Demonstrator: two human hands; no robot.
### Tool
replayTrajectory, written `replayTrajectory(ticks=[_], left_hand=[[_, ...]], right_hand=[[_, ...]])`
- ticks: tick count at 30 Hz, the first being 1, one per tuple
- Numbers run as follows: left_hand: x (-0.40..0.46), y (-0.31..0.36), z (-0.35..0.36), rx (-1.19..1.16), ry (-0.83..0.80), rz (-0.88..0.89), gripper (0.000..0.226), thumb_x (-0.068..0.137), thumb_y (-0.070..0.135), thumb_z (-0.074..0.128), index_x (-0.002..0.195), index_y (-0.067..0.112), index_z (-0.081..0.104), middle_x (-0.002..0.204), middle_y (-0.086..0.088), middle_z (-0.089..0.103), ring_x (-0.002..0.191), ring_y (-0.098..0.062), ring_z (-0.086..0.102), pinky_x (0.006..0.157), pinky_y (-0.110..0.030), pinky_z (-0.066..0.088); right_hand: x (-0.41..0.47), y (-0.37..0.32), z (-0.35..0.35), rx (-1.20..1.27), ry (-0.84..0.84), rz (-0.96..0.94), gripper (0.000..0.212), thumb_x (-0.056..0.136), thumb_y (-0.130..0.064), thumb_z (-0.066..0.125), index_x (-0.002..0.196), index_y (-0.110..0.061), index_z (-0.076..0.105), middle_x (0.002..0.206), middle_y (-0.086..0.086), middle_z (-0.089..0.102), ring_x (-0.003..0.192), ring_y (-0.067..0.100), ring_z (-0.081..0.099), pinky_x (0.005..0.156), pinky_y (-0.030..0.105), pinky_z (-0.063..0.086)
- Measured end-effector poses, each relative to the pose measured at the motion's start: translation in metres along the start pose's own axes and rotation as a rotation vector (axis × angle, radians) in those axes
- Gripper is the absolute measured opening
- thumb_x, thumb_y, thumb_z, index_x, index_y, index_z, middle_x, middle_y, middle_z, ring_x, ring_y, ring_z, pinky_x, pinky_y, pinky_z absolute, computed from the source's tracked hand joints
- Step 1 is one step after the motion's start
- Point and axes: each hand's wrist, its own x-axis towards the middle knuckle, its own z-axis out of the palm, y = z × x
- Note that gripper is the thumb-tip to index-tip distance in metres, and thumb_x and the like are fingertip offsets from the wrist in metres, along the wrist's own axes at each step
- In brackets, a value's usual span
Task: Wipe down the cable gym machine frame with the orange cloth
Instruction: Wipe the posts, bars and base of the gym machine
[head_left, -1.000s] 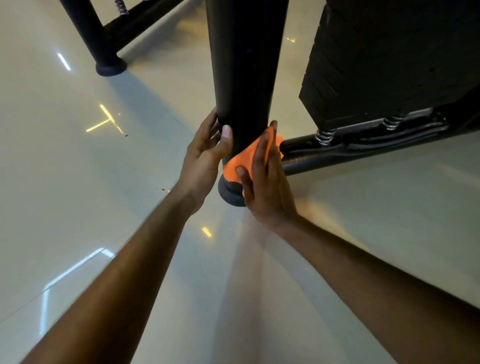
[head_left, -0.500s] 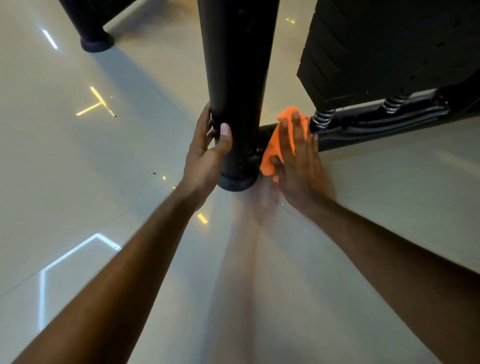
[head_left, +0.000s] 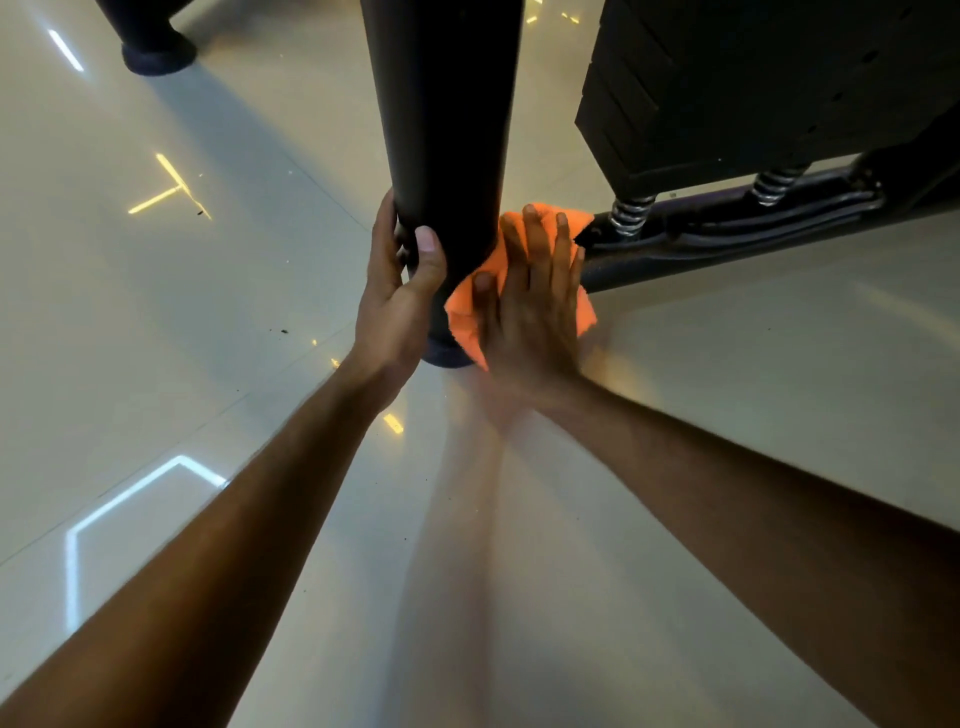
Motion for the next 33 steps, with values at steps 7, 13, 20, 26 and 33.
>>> replayTrajectory(ticks=[7,13,20,26,33], left_hand=[[-0.001,-0.001,0.006,-0.005,0.024,-0.001,0.061,0.109,0.055,0.043,0.165,0.041,0.027,0.158,0.016,0.048,0.140,0.002,0.049,0.112,-0.020,0.044],[-0.012,-0.011,0.015,-0.030,0.014,0.046,0.059,0.111,0.039,0.054,0.164,0.030,0.029,0.155,0.006,0.050,0.137,0.001,0.053,0.106,-0.015,0.049],[-0.014,-0.026,0.021,0.032,0.079,0.087,0.067,0.109,0.045,0.057,0.166,0.029,0.026,0.157,0.006,0.047,0.143,-0.004,0.048,0.115,-0.028,0.049],[-0.014,-0.039,0.024,0.106,0.116,0.083,0.075,0.106,0.053,0.057,0.168,0.031,0.021,0.161,0.006,0.043,0.148,-0.010,0.044,0.121,-0.043,0.046],[-0.015,-0.039,0.026,0.117,0.132,0.083,0.074,0.107,0.053,0.056,0.168,0.029,0.023,0.161,0.005,0.044,0.147,-0.011,0.046,0.119,-0.044,0.048]], right_hand=[[0.004,0.051,-0.009,-0.264,-0.082,-0.361,0.079,0.112,-0.056,0.046,0.172,-0.012,0.019,0.179,0.016,0.019,0.165,0.045,0.011,0.134,0.061,0.010],[0.012,0.026,-0.011,-0.126,0.012,-0.096,0.059,0.117,-0.045,0.032,0.168,-0.015,0.034,0.176,0.012,0.029,0.166,0.037,0.017,0.134,0.059,0.009],[0.017,0.075,-0.031,-0.228,-0.083,-0.368,0.061,0.116,-0.041,0.041,0.170,-0.015,0.031,0.176,0.015,0.028,0.164,0.042,0.020,0.132,0.061,0.017],[0.002,0.039,-0.023,-0.150,-0.083,-0.103,0.063,0.117,-0.046,0.031,0.172,-0.017,0.024,0.180,0.010,0.016,0.167,0.039,0.002,0.134,0.060,0.007],[0.020,0.079,-0.040,-0.290,-0.126,-0.388,0.066,0.115,-0.049,0.034,0.172,-0.018,0.024,0.178,0.011,0.023,0.166,0.037,0.018,0.134,0.058,0.012]])
